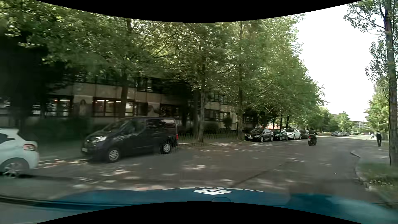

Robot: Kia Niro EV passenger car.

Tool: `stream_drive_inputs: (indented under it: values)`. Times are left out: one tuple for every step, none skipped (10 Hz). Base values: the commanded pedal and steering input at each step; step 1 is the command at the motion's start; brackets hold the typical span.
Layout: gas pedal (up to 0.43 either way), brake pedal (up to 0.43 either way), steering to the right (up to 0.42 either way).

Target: Follow the waypoints while adhering to traffic rules and regulations

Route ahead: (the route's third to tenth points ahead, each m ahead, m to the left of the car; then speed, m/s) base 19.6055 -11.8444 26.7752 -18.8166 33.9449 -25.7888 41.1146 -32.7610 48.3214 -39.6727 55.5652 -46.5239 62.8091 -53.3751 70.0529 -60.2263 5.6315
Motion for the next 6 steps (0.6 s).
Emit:
stream_drive_inputs:
  values:
    - [0.157, 0.0, 0.322]
    - [0.157, 0.0, 0.313]
    - [0.157, 0.0, 0.304]
    - [0.157, 0.0, 0.291]
    - [0.157, 0.0, 0.277]
    - [0.177, 0.0, 0.268]
